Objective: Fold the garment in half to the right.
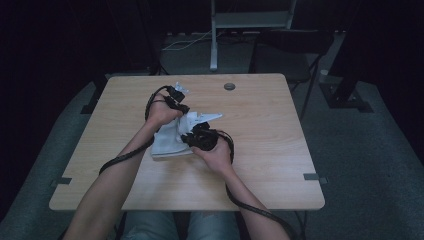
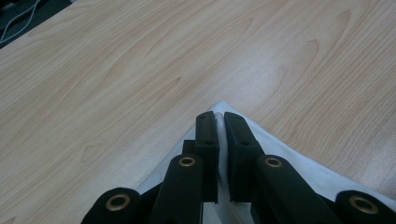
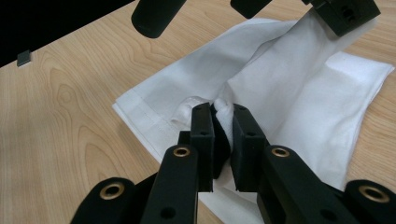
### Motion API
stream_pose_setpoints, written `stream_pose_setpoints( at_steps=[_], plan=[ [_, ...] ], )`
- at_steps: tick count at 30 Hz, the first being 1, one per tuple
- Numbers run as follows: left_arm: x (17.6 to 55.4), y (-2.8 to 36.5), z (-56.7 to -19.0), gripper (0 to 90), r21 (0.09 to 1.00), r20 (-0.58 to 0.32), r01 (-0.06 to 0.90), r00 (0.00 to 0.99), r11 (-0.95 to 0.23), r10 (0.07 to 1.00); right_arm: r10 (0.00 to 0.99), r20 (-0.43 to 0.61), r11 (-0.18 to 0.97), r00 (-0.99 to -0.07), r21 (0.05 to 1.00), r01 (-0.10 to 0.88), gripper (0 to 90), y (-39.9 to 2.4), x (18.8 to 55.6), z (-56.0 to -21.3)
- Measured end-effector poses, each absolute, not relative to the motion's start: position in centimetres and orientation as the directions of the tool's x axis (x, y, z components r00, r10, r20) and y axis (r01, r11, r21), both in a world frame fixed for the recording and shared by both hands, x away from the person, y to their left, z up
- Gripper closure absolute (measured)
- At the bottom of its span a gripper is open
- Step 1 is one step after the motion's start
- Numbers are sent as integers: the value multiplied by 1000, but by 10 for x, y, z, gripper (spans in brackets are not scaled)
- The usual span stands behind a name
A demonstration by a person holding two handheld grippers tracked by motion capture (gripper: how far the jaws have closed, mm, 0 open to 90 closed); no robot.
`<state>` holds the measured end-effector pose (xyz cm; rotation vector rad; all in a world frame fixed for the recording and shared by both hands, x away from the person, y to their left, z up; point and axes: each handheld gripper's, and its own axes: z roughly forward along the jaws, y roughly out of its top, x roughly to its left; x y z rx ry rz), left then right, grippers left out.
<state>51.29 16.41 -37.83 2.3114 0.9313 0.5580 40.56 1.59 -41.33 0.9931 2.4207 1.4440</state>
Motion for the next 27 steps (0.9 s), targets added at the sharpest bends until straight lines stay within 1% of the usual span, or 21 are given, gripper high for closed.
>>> stream_pose_setpoints(
  at_steps=[27],
  plan=[
    [515,162,-386,850,649,160,492,657,-581,736,623,197,312,-757,825,472,802,13,405,-420]
  ],
)
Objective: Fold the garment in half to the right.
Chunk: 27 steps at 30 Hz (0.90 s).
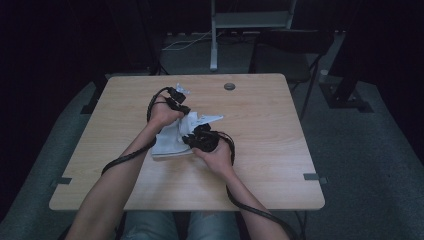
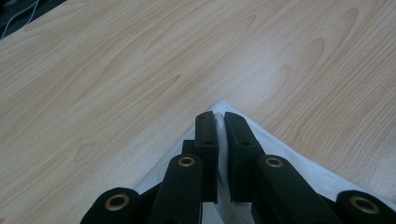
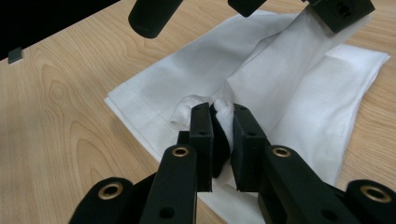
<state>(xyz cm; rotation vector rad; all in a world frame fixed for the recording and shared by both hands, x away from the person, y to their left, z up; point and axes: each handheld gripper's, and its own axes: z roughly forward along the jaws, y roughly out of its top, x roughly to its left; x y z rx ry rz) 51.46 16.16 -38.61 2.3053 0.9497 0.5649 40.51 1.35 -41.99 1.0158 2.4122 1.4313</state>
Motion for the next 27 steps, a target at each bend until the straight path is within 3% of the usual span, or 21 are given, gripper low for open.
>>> stream_pose_setpoints(
  at_steps=[27],
  plan=[
    [515,156,-392,829,648,160,496,653,-578,740,641,184,315,-745,822,474,777,11,404,-425]
  ],
)
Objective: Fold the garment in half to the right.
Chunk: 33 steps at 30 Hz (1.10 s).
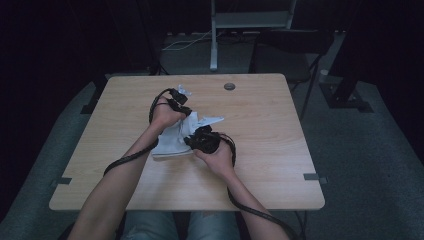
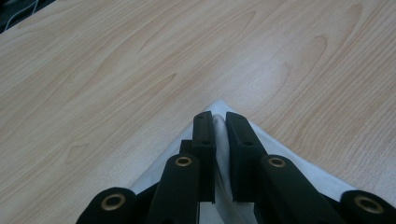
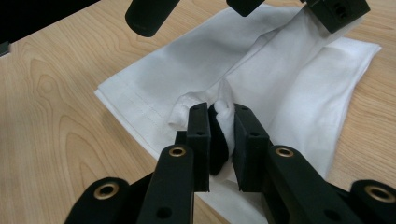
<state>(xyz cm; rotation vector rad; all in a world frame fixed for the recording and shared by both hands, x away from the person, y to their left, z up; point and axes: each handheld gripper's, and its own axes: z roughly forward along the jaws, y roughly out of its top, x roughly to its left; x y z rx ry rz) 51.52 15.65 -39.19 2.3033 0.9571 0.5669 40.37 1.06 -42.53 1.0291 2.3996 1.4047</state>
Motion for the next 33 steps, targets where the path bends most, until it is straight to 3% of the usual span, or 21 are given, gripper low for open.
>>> stream_pose_setpoints(
  at_steps=[33],
  plan=[
    [514,147,-392,739,666,160,481,655,-570,739,666,175,308,-725,821,480,715,-2,403,-428]
  ],
)
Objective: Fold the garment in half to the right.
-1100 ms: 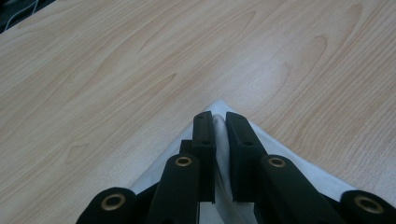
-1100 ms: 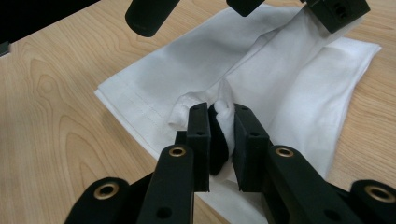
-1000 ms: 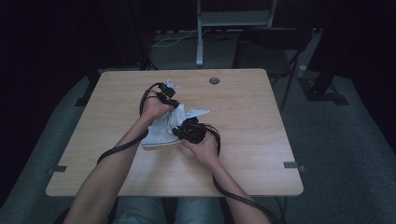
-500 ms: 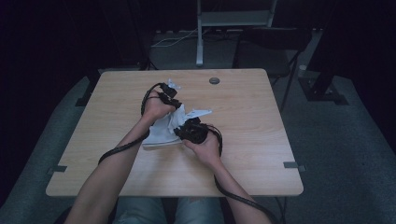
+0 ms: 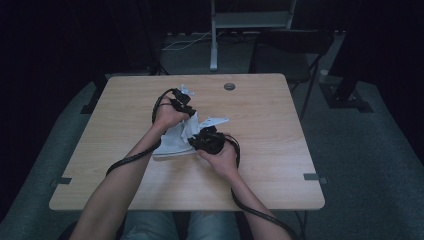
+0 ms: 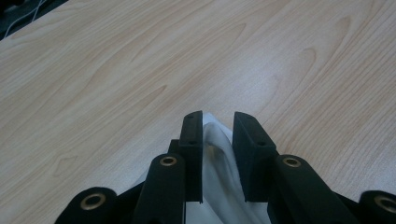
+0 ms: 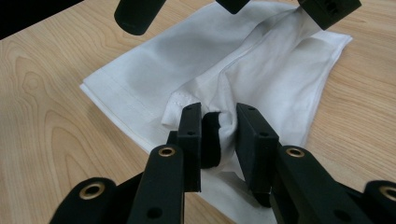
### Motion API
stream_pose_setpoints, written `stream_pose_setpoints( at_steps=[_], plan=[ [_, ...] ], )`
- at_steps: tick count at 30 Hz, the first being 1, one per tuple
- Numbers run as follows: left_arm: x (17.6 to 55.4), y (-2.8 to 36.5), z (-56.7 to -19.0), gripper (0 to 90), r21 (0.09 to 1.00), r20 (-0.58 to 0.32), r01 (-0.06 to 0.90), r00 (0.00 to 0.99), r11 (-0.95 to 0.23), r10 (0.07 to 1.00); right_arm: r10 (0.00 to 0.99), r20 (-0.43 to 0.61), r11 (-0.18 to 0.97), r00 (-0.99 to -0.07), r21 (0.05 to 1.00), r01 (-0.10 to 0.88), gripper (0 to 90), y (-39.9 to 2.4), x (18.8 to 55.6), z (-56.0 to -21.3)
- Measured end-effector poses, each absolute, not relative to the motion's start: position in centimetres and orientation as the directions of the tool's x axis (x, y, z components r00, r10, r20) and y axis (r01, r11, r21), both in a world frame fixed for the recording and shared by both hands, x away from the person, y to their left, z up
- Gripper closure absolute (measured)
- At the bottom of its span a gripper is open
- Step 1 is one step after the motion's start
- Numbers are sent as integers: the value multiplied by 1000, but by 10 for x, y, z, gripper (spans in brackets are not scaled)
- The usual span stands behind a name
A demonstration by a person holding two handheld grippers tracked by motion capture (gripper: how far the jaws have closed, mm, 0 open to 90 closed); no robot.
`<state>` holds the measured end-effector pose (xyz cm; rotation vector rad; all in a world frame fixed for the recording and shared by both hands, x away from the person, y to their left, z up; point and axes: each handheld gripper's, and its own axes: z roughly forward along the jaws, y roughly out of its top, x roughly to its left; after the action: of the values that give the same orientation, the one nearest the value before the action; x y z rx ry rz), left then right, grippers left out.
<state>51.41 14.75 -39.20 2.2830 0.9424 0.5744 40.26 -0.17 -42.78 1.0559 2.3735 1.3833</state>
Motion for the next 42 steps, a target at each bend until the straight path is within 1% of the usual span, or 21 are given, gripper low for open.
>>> stream_pose_setpoints(
  at_steps=[17,42],
  plan=[
    [515,144,-392,704,673,157,477,655,-566,739,678,177,301,-713,818,490,692,-6,402,-431],
    [514,139,-392,651,681,163,467,655,-564,738,704,166,296,-691,815,498,630,-18,402,-434]
  ],
)
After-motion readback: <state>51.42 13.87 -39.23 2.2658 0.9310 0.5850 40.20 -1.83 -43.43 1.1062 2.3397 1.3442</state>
